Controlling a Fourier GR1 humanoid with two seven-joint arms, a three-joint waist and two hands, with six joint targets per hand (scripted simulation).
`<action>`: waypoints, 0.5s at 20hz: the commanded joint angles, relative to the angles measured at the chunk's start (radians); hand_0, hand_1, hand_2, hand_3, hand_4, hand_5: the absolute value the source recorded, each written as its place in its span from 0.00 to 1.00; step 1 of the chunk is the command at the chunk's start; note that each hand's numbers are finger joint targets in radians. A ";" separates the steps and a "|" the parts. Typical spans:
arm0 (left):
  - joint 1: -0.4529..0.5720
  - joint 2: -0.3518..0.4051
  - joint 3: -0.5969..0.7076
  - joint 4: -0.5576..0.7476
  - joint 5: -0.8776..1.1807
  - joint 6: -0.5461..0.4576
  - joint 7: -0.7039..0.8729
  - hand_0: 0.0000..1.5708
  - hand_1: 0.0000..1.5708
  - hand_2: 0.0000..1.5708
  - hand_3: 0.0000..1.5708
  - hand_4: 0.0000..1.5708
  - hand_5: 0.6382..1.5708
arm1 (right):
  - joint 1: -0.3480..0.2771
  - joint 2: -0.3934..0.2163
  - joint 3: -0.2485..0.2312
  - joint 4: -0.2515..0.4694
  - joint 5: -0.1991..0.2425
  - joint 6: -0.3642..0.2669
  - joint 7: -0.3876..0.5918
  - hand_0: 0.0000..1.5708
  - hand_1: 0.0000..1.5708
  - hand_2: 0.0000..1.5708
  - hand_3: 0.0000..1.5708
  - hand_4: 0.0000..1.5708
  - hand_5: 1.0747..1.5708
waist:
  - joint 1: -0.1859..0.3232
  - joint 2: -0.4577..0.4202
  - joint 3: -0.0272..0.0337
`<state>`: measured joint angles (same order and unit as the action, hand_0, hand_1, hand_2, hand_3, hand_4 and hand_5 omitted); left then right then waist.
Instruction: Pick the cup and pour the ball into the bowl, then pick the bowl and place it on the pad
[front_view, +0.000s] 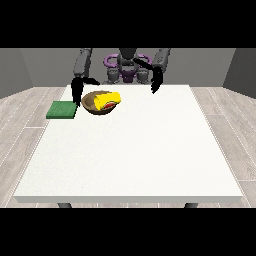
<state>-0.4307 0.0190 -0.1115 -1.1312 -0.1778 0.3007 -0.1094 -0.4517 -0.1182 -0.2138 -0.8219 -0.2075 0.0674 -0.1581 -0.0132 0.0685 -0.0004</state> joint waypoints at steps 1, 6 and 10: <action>-0.005 0.042 0.014 -0.046 0.027 -0.090 -0.029 0.00 0.00 0.00 0.00 0.00 0.11 | 0.010 -0.076 -0.055 0.065 -0.028 0.047 -0.058 0.00 0.00 0.00 0.00 0.00 1.00 | 0.055 0.049 0.0008; 0.029 -0.018 -0.087 -0.161 -0.013 -0.064 0.003 0.00 0.00 0.00 0.00 0.00 0.12 | -0.021 -0.103 -0.112 0.209 -0.047 0.054 -0.193 0.00 0.00 0.00 0.00 0.00 1.00 | 0.147 0.102 0.0014; 0.021 0.013 -0.016 -0.148 0.005 -0.086 -0.003 0.00 0.00 0.00 0.00 0.00 0.12 | 0.028 0.013 -0.085 0.231 -0.053 -0.005 -0.184 0.00 0.00 0.00 0.00 0.00 1.00 | 0.125 0.076 0.0012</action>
<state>-0.4226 0.0275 -0.1248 -1.2333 -0.1713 0.2264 -0.1195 -0.4540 -0.1332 -0.2731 -0.6617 -0.2323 0.0642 -0.3243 0.0816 0.1310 -0.0034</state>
